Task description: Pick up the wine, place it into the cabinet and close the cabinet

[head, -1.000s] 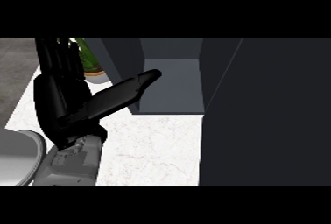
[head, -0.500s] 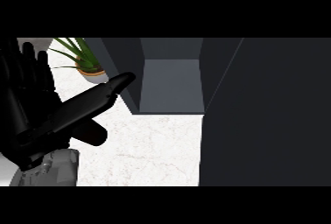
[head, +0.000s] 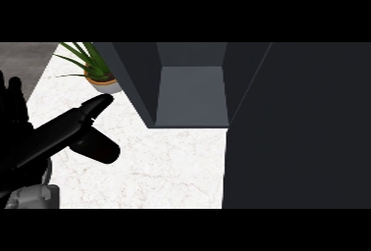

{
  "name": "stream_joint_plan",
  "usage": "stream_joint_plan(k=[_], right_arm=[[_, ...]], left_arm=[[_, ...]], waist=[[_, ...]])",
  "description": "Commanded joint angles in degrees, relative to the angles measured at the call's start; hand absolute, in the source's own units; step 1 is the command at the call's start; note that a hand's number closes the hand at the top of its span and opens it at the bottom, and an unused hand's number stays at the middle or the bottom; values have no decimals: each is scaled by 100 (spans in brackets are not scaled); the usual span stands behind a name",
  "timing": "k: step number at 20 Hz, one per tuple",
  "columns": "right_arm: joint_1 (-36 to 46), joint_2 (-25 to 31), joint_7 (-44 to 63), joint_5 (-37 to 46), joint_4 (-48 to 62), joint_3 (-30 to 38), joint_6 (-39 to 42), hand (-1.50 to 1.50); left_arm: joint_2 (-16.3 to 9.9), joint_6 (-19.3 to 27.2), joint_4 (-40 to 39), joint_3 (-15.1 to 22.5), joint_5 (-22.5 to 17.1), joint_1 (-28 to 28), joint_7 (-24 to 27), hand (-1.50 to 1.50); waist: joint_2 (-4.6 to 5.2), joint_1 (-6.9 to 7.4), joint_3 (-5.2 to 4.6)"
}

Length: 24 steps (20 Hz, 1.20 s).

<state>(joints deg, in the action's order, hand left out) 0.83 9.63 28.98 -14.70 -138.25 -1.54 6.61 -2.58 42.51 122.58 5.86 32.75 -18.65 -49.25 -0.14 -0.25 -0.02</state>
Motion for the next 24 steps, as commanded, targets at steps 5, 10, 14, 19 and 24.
stream_joint_plan(k=[5, 10, 14, 19, 24], right_arm=[[-51, -88, 364, -136, -657, -119, -68, -150], [25, 43, 581, -326, -773, 139, -87, -150], [-205, -26, 520, -366, -984, 66, -12, -150], [-319, 7, 633, -549, -1188, 193, 38, -150], [-193, -35, 356, -442, -738, 244, 196, -150]], left_arm=[[-88, -48, 9, -542, -867, 440, 277, -150], [-13, -150, 208, -508, -1761, 1490, 1163, -150], [-1, -274, -417, -739, -2197, 1295, 1543, -150], [193, -456, -502, -754, -2674, 1876, 2354, -150], [226, -559, -1374, -1170, -3123, 1688, 3149, -150]], waist=[[9, 1, -2], [5, 14, -5], [6, -22, -3], [-5, -21, -3], [9, -17, 0]])
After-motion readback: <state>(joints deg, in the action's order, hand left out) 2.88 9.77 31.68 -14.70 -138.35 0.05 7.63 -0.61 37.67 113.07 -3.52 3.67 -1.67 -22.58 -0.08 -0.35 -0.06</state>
